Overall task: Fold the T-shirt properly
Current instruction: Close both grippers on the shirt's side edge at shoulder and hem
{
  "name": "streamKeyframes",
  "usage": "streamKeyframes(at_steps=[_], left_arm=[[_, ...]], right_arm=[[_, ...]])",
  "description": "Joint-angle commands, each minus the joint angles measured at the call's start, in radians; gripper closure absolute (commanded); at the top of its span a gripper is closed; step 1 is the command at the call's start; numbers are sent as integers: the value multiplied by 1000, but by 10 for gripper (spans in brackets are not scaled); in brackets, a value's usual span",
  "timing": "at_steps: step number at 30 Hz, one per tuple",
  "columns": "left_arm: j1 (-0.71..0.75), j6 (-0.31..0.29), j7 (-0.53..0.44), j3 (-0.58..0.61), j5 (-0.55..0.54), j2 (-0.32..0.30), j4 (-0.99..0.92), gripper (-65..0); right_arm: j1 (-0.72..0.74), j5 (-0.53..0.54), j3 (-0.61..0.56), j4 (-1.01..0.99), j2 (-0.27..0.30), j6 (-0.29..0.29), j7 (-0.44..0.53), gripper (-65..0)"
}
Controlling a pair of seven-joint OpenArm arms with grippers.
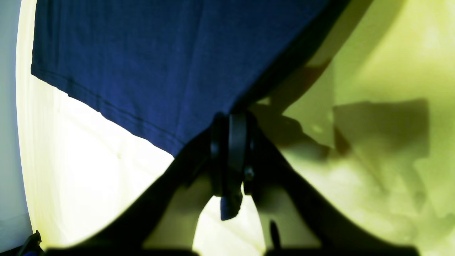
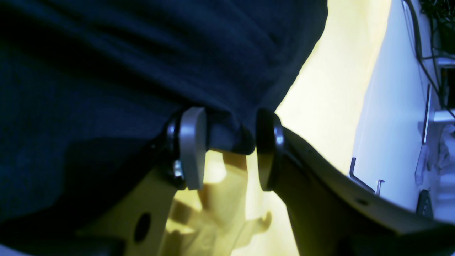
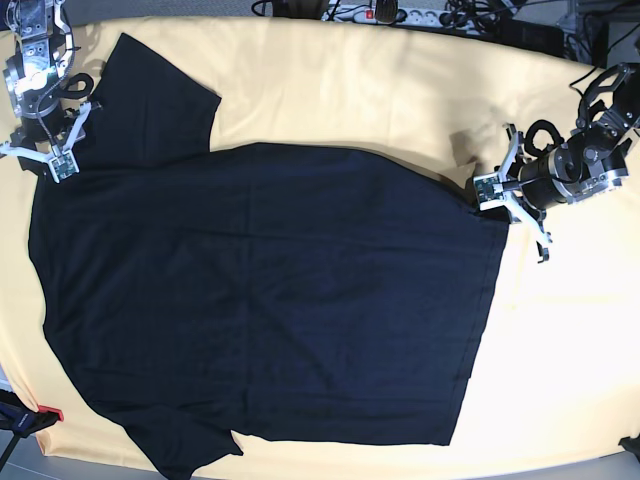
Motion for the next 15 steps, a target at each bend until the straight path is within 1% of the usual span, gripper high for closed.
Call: streamKeyframes(at_steps=[1,4,5,6,7,8,11,15], left_arm=[[-14,9,-15,-10,-5,-21,12,0],[-14,9,-15,-10,-5,-21,12,0],[-14,9,-15,-9,-5,-22,12,0],[-14,9,-15,-9,-5,-22,12,0],[-14,9,-15,-10,-5,-21,12,0],[-14,9,-15,-9,-5,-22,12,0],[-14,9,-15,-10,-5,-22,12,0],[-14,9,-15,-9,-6,-21,12,0]], right_arm=[[-1,4,6,-2,17,15,-1,-259],[-1,56,5,-12,17,96,-3,-256],[-1,69,5,-13,17,129,-3,-234],[-1,79,5,-13,17,148,-3,-178],[-1,79,5,-13,17,152,-3,-91],[-1,78,5,-13,17,143,-3,0],[-1,78,5,-13,21,69,-3,0],[-2,79,6,19,44,54,-17,0]])
